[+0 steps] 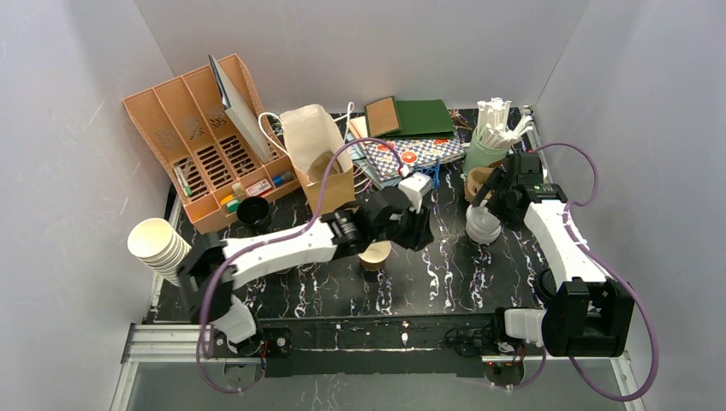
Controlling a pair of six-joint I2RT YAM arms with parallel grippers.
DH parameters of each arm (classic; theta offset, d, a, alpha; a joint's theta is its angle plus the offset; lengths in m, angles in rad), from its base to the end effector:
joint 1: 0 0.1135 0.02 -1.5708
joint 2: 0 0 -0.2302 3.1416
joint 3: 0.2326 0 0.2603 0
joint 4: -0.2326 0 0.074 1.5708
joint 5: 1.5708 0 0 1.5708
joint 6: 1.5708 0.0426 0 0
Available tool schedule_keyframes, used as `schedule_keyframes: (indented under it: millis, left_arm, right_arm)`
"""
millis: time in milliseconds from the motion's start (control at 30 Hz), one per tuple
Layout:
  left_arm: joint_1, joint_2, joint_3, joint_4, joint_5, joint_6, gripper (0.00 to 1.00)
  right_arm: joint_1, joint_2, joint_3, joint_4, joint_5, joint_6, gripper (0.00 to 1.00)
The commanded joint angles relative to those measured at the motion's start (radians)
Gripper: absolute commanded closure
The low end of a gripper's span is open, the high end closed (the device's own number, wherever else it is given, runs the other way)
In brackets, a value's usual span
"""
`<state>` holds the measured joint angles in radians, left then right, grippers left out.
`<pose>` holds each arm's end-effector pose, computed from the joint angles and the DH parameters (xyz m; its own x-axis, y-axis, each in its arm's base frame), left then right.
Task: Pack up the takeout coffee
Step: Close the cup lid on the coffee cup.
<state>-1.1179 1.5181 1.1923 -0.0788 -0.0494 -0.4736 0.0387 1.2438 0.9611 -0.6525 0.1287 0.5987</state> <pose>0.1656 -0.3355 0.2733 -0.5538 0.0971 -0.8269 0.7030 0.5867 -0.4020 0.2751 0.0052 0.2249 -0.6430 0.5344 -0.5486 0.4844 0.8386 0.2493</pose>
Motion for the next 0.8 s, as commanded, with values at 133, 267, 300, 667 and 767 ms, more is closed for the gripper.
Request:
schedule_keyframes:
  millis: [133,267,300,667,767]
  left_arm:
    - [0.131,0.336,0.18,0.355,0.312,-0.209,0.85]
    - [0.163,0.455,0.207,0.478,0.336,-0.294,0.91]
    - [0.173,0.473,0.208,0.513,0.353,-0.323,0.92]
    - [0.202,0.623,0.288,0.696,0.451,-0.477,0.94]
    - [0.202,0.649,0.301,0.716,0.46,-0.5,0.93]
  right_arm:
    - [-0.021,-0.036,0.02,-0.004,0.02,0.023,0.12]
    - [-0.025,-0.034,0.016,0.011,0.007,0.031,0.13]
    - [-0.024,-0.033,0.014,0.013,0.001,0.033,0.13]
    - [-0.025,-0.019,0.005,0.037,-0.04,0.035,0.13]
    - [-0.025,-0.015,0.006,0.04,-0.048,0.035,0.13]
